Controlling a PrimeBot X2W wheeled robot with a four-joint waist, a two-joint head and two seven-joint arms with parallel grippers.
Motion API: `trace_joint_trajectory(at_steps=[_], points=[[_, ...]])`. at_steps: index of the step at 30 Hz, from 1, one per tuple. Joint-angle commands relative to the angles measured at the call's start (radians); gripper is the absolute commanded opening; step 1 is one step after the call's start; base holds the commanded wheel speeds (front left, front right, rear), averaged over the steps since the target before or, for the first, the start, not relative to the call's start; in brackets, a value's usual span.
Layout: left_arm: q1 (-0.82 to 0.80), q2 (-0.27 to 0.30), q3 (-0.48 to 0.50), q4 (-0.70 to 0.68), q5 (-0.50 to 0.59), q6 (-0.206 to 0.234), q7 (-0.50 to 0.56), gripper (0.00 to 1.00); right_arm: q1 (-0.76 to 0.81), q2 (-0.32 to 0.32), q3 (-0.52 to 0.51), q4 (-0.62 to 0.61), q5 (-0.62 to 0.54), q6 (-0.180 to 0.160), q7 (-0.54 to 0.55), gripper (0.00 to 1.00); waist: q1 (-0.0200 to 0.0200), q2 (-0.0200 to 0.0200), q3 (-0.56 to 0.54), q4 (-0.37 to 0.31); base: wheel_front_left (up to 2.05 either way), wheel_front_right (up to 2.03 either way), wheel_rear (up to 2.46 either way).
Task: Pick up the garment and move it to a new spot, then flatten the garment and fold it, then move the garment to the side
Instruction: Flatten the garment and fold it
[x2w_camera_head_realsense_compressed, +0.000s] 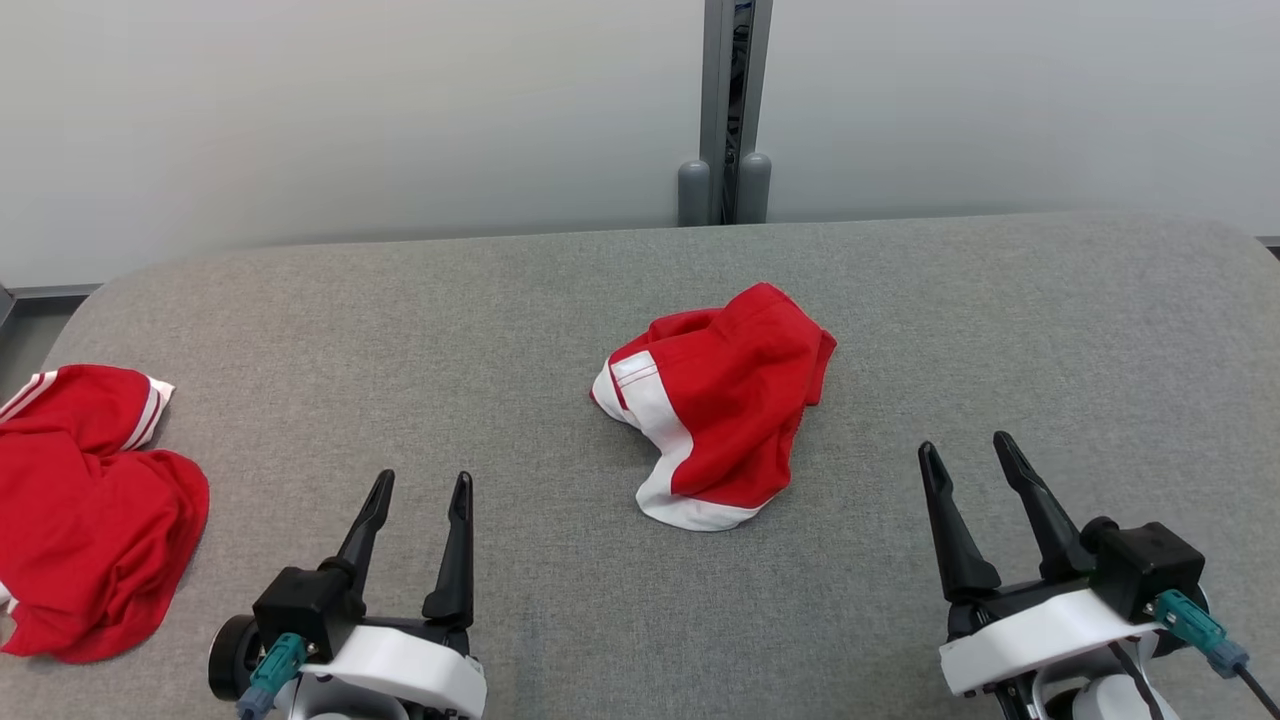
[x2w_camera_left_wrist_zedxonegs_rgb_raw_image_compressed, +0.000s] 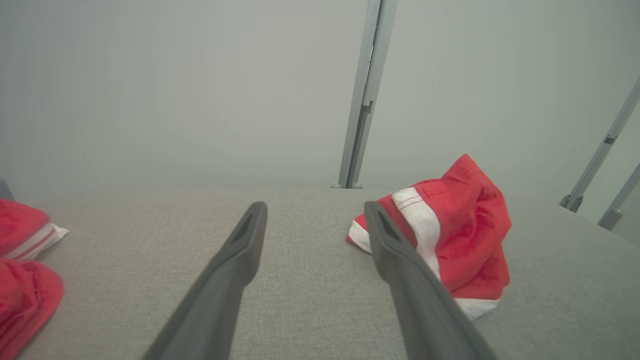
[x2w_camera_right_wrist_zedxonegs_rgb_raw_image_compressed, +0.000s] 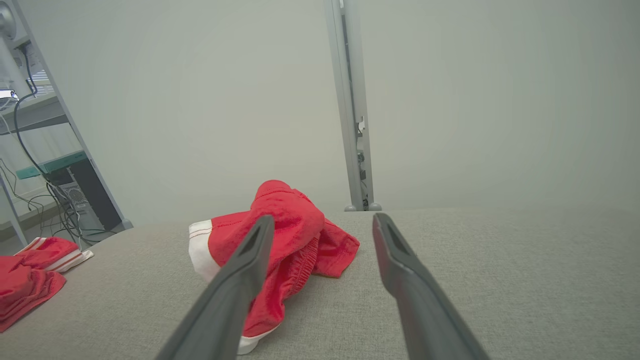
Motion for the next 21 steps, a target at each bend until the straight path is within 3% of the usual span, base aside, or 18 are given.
trace_joint_trajectory(at_steps=[1, 12, 21], points=[[0.001, 0.003, -0.002, 0.003, -0.006, 0.005, -0.001, 1.0, 0.01, -0.006, 0.004, -0.001, 0.007, 0.002, -0.006, 1.0, 0.0, 0.0, 0.001, 0.0, 0.0, 0.0, 0.0], [-0.079, 0.004, -0.079, 0.053, 0.003, -0.022, -0.001, 1.0, -0.006, -0.021, 0.011, -0.01, 0.021, 0.002, -0.006, 1.0, 0.0, 0.0, 0.031, -0.01, 0.0, 0.0, 0.0], [-0.263, 0.004, -0.172, 0.153, -0.05, -0.039, -0.001, 1.0, -0.062, -0.022, 0.021, -0.028, 0.024, 0.002, -0.006, 1.0, 0.0, 0.0, 0.128, -0.037, 0.0, 0.0, 0.0]])
